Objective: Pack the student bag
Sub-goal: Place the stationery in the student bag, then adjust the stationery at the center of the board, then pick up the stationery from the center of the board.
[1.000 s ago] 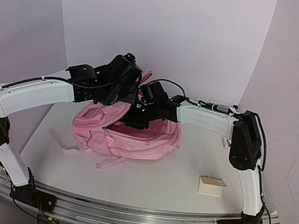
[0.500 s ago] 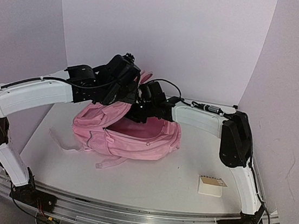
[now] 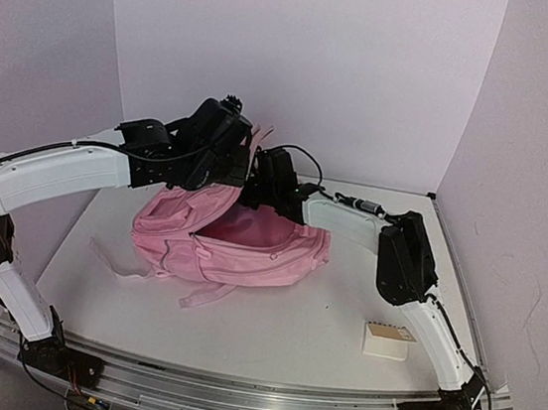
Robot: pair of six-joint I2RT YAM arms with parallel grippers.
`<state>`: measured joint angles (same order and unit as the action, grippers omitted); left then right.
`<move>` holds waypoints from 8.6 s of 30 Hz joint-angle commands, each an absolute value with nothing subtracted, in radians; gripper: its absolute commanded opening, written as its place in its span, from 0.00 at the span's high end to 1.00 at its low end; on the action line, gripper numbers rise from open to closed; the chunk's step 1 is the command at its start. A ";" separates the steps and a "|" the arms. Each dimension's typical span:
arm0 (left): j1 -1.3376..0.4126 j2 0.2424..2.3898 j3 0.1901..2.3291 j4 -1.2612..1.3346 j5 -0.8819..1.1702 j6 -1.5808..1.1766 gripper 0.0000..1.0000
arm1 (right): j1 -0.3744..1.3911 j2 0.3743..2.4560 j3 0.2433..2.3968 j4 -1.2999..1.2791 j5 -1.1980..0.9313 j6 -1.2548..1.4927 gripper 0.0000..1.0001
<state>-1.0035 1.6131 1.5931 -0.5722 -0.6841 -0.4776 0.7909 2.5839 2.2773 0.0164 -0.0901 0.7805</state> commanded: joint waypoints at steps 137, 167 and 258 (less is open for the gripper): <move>-1.095 2.498 2.113 -0.504 0.302 -0.266 0.30 | 0.288 1.702 0.728 -0.263 -0.524 0.274 0.68; -1.120 2.438 1.792 -0.489 0.303 -0.644 0.93 | 0.378 1.395 0.447 -0.090 -0.408 0.912 0.31; -1.035 1.931 1.310 0.444 0.734 -0.842 0.50 | 0.483 0.979 0.497 0.488 -0.582 1.000 1.00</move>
